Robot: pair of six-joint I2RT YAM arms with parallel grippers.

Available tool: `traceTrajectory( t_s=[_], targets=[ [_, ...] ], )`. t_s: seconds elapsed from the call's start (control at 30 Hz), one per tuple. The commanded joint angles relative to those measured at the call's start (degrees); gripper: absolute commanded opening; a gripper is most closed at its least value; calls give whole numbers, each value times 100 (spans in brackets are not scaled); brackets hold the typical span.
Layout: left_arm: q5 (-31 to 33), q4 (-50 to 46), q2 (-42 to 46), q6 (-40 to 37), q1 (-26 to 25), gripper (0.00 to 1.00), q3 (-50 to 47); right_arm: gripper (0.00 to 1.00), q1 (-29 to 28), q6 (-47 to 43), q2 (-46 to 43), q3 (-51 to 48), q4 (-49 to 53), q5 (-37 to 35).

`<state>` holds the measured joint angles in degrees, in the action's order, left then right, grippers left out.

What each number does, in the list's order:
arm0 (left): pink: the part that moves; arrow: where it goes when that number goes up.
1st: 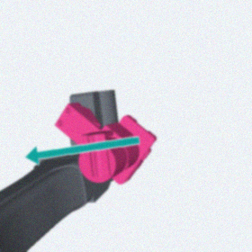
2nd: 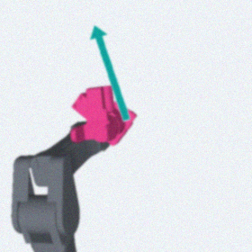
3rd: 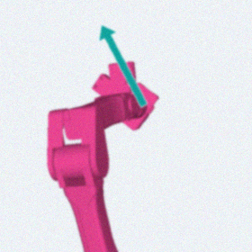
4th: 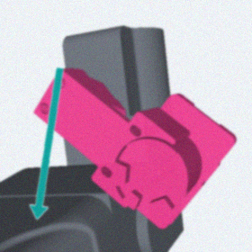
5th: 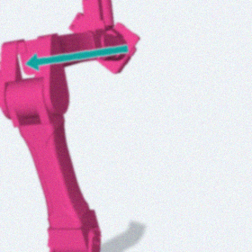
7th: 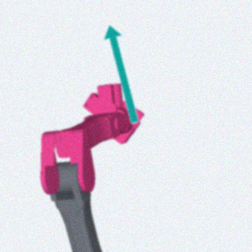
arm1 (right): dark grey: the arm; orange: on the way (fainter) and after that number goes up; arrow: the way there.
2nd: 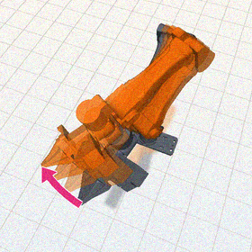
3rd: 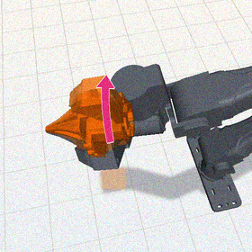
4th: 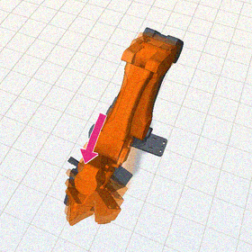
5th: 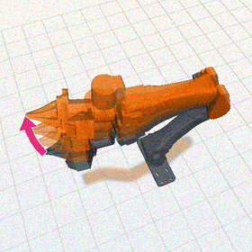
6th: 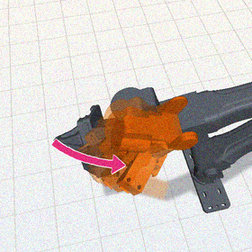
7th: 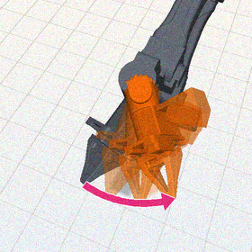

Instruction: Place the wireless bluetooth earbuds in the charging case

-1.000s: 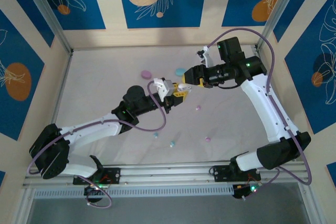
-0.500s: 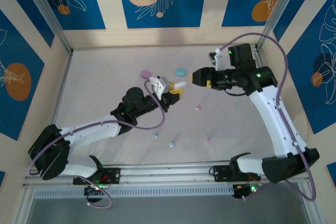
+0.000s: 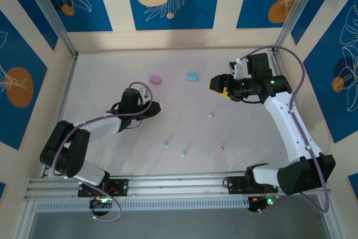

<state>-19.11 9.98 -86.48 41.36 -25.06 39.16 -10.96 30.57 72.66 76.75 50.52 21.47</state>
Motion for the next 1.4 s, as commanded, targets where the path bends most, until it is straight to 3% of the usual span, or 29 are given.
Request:
traceTrajectory(
  t_s=[0.0,0.2,0.57,0.83,1.13,1.37],
  targets=[
    [15,-1470,-157,-62,47,17,475,69,-24,143,10,-37,-49,296],
    [526,-2552,-520,-536,54,19,1059,69,-35,143,54,-37,-67,261],
    [952,-2881,-869,-719,84,30,1234,69,-64,162,233,-33,-100,252],
    [1594,-3339,-631,-894,106,55,1420,69,-79,103,365,-20,-129,256],
    [2048,-3426,-135,-1321,150,69,1989,69,-612,-647,683,-64,-373,-501],
    [2008,-3877,-1336,-2147,150,72,3617,69,-745,-635,922,59,-307,-511]
  ],
)
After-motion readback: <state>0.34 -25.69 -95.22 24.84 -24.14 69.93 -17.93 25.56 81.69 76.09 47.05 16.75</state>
